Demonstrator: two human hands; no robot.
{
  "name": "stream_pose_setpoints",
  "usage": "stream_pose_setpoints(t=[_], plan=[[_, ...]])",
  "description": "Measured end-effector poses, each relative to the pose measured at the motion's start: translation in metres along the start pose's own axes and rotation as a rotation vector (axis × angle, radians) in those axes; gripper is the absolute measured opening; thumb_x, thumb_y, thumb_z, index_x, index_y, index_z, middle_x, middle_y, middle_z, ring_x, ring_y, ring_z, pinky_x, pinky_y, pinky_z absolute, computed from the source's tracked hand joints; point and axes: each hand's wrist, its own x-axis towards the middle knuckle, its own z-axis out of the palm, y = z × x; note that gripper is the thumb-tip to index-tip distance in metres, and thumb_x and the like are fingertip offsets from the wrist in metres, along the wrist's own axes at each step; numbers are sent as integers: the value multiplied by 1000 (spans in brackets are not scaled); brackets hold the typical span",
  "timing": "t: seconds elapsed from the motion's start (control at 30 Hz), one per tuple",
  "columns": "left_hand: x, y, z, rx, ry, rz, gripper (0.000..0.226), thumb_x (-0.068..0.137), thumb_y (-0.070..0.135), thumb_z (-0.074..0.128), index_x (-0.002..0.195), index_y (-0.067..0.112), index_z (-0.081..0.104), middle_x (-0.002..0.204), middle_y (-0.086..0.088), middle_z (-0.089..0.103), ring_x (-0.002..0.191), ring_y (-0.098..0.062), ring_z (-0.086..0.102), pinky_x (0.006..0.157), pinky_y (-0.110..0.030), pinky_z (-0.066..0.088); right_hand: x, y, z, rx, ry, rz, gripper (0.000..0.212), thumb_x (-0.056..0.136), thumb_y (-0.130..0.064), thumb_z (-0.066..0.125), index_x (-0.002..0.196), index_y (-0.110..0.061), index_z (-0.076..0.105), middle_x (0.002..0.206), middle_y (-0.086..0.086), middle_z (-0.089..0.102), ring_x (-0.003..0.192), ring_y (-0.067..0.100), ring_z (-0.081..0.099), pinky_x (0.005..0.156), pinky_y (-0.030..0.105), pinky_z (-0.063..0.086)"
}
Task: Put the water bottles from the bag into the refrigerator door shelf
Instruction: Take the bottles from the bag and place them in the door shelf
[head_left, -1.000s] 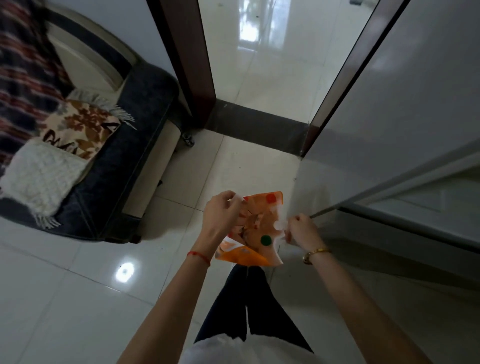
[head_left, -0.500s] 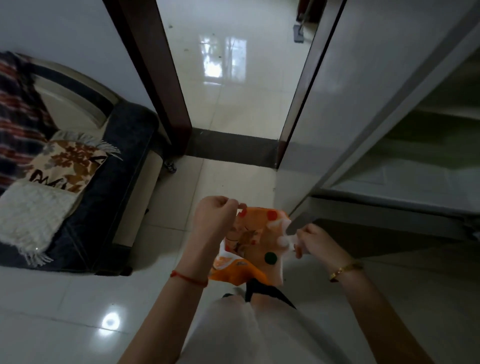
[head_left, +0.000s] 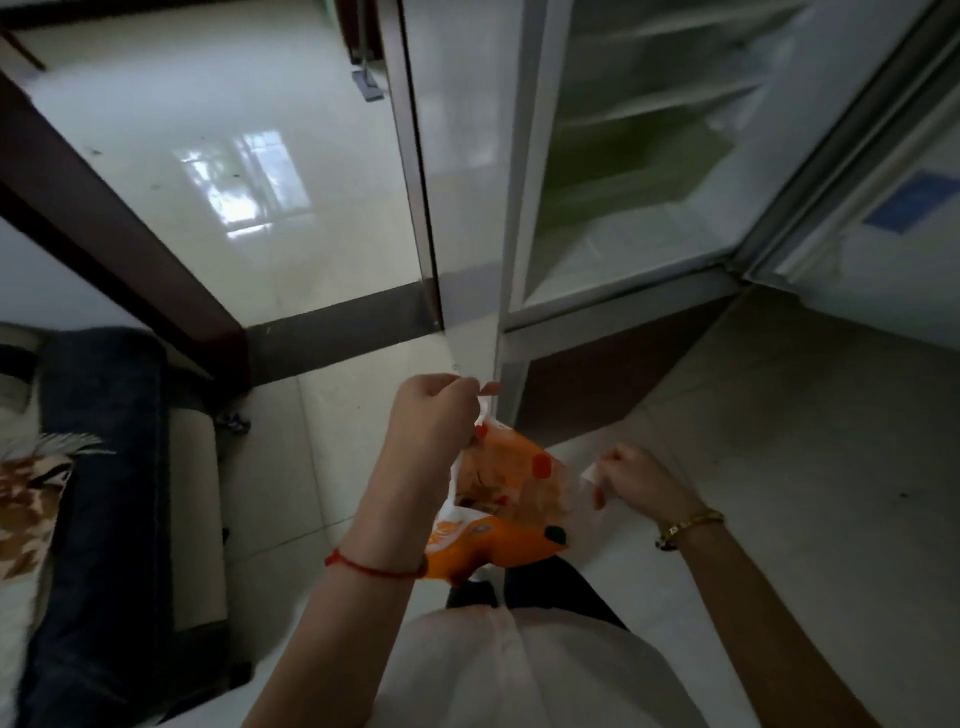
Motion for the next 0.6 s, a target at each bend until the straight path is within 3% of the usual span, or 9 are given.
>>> stream_pose_setpoints(t=[0.1, 0.17, 0.23, 0.27, 0.3, 0.33, 0.47, 0.6], plan=[[-11, 6, 18, 30, -87, 12, 29, 97, 12, 45, 114, -3, 64, 127, -35, 54, 56, -13, 43, 59, -25, 41, -18, 18, -11, -9, 73, 5, 17, 92, -19, 43, 80, -12, 52, 86, 12, 66, 76, 19, 58, 64, 30, 45], [-18, 13, 32, 56, -140, 4, 22, 97, 9, 45, 95, 3, 66, 127, -32, 56, 55, -12, 43, 68, -30, 43, -25, 33, -17, -50, 145, -8, 18, 95, -19, 45, 78, -14, 50, 81, 6, 60, 68, 12, 50, 55, 24, 35], [-22, 19, 48, 68, -191, 12, 23, 97, 8, 44, 85, 7, 64, 117, -32, 60, 56, -13, 42, 71, -33, 42, -30, 46, -23, -66, 237, -36, 16, 94, -20, 51, 88, -6, 57, 89, 11, 61, 74, 16, 51, 58, 26, 36], [-23, 22, 56, 65, -210, 21, 24, 97, 8, 44, 89, 4, 66, 125, -28, 42, 55, -12, 41, 69, -32, 42, -31, 53, -26, -61, 295, -58, 19, 93, -21, 54, 96, -3, 58, 96, 13, 61, 82, 19, 54, 64, 27, 39], [-24, 23, 64, 57, -228, 28, 25, 97, 7, 44, 96, 1, 68, 82, 8, 46, 54, -12, 39, 66, -30, 41, -32, 58, -30, -48, 353, -80, 21, 92, -22, 56, 100, -2, 59, 101, 12, 61, 89, 20, 55, 71, 28, 42], [-25, 25, 72, 50, -244, 33, 26, 97, 6, 44, 101, -2, 68, 67, -5, 58, 52, -12, 38, 62, -28, 40, -34, 62, -33, -25, 404, -105, 21, 92, -21, 57, 103, -3, 59, 102, 9, 60, 93, 20, 56, 76, 26, 43], [-34, 35, 108, 56, -299, 53, 25, 95, 1, 43, 97, -2, 67, 46, 8, 46, 48, -12, 33, 54, -26, 36, -37, 70, -49, 23, 412, -179, 20, 91, -23, 62, 94, -6, 69, 88, 2, 68, 83, 14, 62, 64, 7, 41], [-44, 46, 148, 48, -353, 62, 25, 95, 0, 41, 90, -3, 66, 31, 10, 44, 43, -10, 28, 53, -28, 30, -27, 74, -70, -14, 228, -152, 34, 93, -36, 57, 84, -7, 71, 73, 5, 66, 70, 16, 61, 61, 22, 41]])
